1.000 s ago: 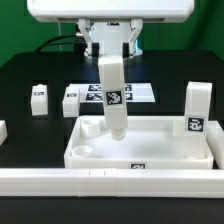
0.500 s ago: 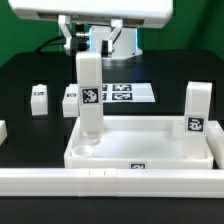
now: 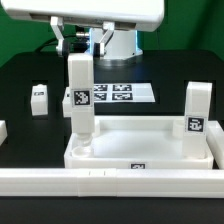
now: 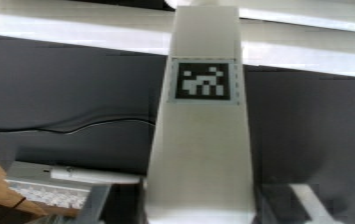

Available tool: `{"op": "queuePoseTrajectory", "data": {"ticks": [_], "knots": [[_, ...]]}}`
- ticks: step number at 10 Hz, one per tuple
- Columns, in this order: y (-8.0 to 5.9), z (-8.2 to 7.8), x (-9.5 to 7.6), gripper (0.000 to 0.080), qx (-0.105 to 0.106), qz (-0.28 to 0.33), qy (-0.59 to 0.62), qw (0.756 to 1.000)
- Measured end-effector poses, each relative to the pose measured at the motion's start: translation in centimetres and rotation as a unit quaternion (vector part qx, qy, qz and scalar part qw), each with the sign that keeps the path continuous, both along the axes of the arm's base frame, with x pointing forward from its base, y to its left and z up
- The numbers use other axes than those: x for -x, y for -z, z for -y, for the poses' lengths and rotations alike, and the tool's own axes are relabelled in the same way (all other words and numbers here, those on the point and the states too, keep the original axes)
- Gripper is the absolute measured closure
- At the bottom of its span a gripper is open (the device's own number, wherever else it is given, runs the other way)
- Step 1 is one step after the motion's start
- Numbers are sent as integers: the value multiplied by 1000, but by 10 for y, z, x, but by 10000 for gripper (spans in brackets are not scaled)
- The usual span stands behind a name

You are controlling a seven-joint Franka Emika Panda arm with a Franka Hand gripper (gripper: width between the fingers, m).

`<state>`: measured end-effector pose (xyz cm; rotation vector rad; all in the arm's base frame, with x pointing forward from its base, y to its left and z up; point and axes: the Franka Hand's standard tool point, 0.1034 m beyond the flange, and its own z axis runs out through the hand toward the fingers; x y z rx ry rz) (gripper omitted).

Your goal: Assemble desk

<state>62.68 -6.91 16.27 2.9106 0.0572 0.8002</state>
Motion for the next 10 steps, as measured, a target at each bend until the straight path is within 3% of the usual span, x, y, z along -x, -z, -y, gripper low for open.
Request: {"op": "queuePoseTrajectory", "data": {"ticks": [10], "knots": [[25,1,8,514,5,-19,-3,1000]]}}
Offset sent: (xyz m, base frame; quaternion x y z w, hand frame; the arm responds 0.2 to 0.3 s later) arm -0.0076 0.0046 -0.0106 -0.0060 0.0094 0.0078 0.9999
